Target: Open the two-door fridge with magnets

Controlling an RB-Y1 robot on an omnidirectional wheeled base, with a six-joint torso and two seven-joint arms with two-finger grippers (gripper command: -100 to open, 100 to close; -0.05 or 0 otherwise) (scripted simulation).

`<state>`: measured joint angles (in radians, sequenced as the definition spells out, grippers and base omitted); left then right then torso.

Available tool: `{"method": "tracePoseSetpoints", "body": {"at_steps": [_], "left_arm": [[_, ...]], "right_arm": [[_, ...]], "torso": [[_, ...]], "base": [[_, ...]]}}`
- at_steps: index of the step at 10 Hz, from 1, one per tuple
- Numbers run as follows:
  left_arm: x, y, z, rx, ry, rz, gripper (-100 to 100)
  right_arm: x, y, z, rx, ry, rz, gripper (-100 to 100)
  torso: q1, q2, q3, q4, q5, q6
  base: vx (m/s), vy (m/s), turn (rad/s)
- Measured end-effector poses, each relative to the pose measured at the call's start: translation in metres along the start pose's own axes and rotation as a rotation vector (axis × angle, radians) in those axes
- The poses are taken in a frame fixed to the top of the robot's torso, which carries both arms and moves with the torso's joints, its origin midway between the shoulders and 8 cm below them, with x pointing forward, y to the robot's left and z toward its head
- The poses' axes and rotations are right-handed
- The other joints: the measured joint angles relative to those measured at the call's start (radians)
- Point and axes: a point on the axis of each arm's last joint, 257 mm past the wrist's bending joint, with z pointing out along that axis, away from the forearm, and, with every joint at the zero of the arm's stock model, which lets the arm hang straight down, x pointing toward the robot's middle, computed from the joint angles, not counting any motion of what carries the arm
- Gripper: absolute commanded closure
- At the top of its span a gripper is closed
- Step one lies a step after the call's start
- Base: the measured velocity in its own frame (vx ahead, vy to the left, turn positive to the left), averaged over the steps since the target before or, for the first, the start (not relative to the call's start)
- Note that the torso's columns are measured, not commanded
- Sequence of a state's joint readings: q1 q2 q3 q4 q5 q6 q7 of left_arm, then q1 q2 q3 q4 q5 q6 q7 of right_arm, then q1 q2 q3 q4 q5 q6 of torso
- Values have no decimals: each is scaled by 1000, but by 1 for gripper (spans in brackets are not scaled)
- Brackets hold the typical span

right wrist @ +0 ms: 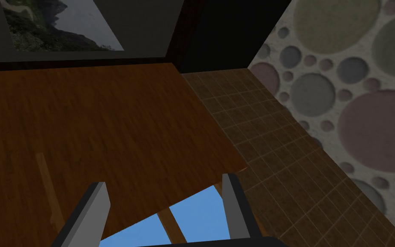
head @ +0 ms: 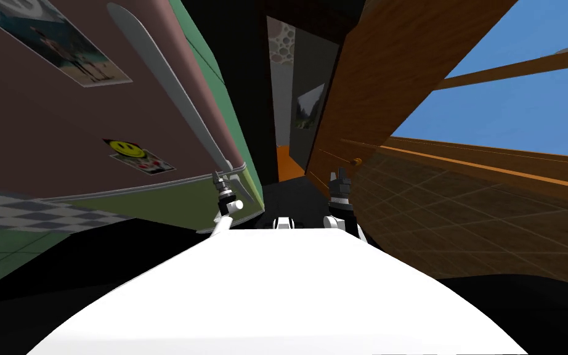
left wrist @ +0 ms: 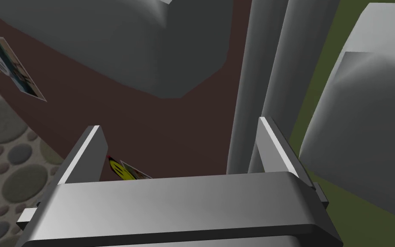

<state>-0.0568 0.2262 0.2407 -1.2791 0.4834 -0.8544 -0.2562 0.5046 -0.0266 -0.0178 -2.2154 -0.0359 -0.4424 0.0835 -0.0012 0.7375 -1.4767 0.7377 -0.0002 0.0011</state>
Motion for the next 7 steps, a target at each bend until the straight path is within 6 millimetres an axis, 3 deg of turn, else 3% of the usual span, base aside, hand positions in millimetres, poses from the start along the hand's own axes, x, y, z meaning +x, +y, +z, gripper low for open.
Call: {"method": "tracePoseSetpoints", "body": {"at_steps": [1,3,4,6,7], "left_arm": [[-11,2,7,1,-24,11,-100],[-38,7,26,5,-90,32,-100],[-38,7,26,5,-93,33,100],[-7,6,5,-10,-23,-2,100],[5,6,-5,-13,10,-11,100]], "right_arm": [[0,0,0,0,0,0,0],[0,0,0,0,0,0,0],[0,0,0,0,0,0,0],[0,0,0,1,0,-1,0],[0,0,0,1,0,-1,0]], "torso": [[0,1,1,0,0,0],[1,-2,-1,1,-1,1],[3,-5,-3,-1,0,-1],[4,-12,-7,-3,1,-1],[3,-6,-4,-2,1,-1]], "base": [[-144,-40,-373],[-94,-28,-107],[88,25,379],[210,44,400],[112,40,51]]}}
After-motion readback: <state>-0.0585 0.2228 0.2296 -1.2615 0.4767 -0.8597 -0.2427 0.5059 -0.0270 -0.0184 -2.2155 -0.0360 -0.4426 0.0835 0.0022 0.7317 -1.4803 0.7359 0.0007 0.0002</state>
